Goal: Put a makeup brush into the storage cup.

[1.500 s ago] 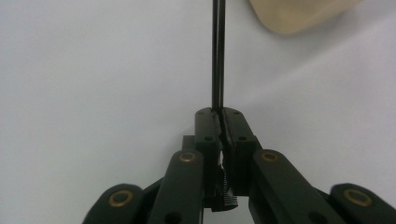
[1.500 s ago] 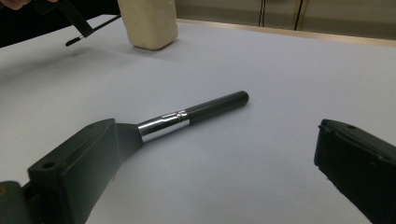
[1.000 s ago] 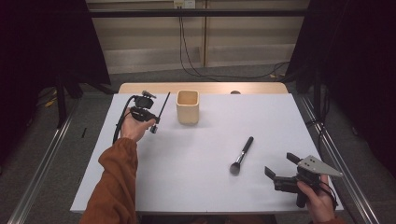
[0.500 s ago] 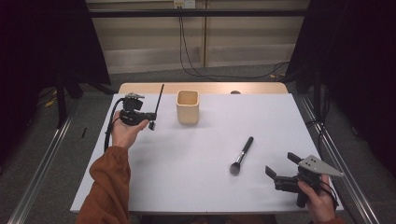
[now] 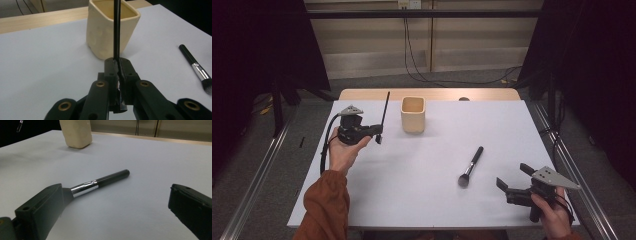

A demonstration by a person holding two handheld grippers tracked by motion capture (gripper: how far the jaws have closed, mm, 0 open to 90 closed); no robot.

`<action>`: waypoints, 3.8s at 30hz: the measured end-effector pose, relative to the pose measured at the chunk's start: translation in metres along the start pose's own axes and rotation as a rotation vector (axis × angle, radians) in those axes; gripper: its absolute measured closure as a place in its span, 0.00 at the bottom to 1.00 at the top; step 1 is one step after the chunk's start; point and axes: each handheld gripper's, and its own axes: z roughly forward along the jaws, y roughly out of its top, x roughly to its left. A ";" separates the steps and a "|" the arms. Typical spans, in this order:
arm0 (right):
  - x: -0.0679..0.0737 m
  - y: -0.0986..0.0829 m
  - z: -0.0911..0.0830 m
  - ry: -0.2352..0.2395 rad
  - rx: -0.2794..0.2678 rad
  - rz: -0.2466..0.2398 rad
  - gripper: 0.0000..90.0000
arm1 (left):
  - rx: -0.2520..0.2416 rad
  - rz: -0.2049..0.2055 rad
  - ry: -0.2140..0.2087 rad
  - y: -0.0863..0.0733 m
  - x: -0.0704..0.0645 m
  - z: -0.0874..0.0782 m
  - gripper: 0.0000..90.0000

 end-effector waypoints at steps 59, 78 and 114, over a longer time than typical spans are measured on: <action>0.032 0.021 -0.001 0.239 -0.043 -0.092 0.00 | 0.112 0.348 -0.455 -0.013 -0.132 -0.006 0.95; 0.055 0.049 0.030 0.455 0.108 -0.185 0.02 | 0.279 0.469 -0.491 -0.006 -0.154 -0.002 0.95; 0.075 0.081 0.072 0.631 0.448 -0.345 0.03 | 0.691 0.608 -0.453 0.002 -0.161 0.014 0.95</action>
